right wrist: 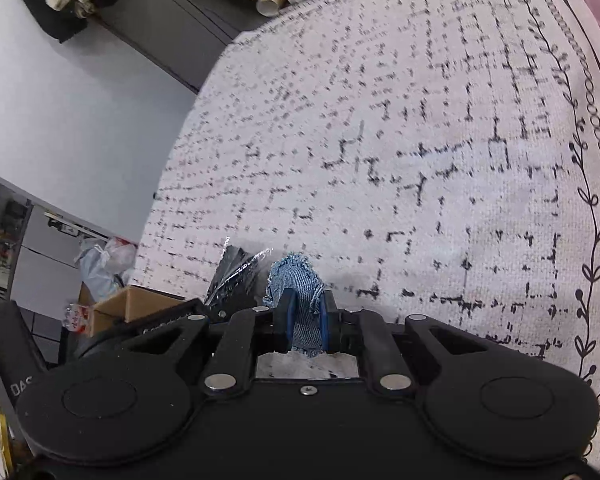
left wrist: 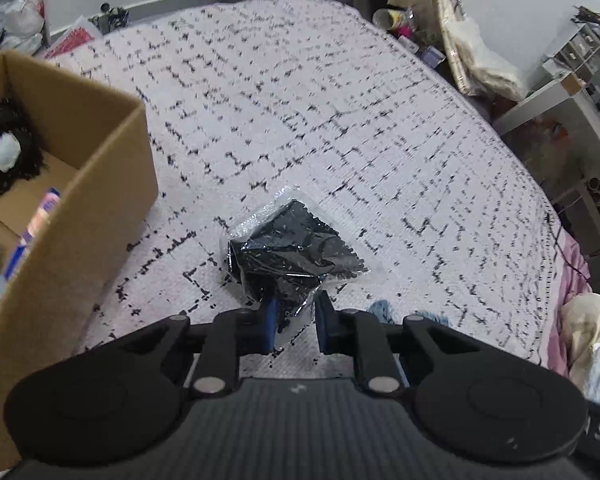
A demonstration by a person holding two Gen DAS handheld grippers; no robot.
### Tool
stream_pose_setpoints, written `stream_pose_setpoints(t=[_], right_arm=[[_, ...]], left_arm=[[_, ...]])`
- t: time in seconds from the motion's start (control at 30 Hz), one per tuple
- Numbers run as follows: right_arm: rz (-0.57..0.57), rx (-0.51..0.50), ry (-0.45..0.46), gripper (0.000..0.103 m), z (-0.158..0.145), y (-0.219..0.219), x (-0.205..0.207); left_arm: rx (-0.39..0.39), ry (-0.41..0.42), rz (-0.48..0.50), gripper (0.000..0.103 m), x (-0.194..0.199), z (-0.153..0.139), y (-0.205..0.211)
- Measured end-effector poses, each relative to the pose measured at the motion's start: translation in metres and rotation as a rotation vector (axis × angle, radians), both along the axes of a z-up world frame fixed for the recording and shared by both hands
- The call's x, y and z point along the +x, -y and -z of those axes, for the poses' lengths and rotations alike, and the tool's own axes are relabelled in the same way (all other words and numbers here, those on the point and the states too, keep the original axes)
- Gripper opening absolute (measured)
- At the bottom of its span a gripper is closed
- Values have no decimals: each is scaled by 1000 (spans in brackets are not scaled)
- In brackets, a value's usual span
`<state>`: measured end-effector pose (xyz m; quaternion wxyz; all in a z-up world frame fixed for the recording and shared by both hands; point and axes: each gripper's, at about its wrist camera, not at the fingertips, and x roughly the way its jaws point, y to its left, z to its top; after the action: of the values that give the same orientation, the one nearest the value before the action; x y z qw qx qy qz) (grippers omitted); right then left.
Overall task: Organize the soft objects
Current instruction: 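Carry the black bag into the box and open the left tool while the right tool carries the denim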
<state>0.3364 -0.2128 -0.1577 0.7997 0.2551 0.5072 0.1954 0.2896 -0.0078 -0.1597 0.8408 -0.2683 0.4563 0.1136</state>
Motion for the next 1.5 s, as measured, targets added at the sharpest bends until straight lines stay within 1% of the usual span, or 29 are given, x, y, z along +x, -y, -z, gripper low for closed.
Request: stream_pose_setpoints(t=[0.17, 0.27, 0.47, 0.6, 0.93, 1.2, 1.5], right_arm=[[-9, 25, 61, 12, -14, 0, -4], [-14, 50, 86, 12, -22, 0, -7], [-46, 86, 162, 12, -40, -11, -17], [-59, 94, 209, 12, -48, -16, -23], [-114, 113, 282, 12, -60, -35, -40], [-160, 137, 353, 12, -70, -51, -55], [-178, 131, 356, 12, -68, -62, -56]], left_arm=[[23, 44, 11, 18, -10, -22, -3], [52, 67, 23, 18, -17, -37, -5], [68, 111, 31, 18, -32, -61, -15], [74, 133, 12, 18, -45, -72, -26], [92, 154, -46, 18, -79, -93, -61], [104, 153, -109, 18, -96, -100, -92], [71, 126, -181, 19, -102, -86, -128]])
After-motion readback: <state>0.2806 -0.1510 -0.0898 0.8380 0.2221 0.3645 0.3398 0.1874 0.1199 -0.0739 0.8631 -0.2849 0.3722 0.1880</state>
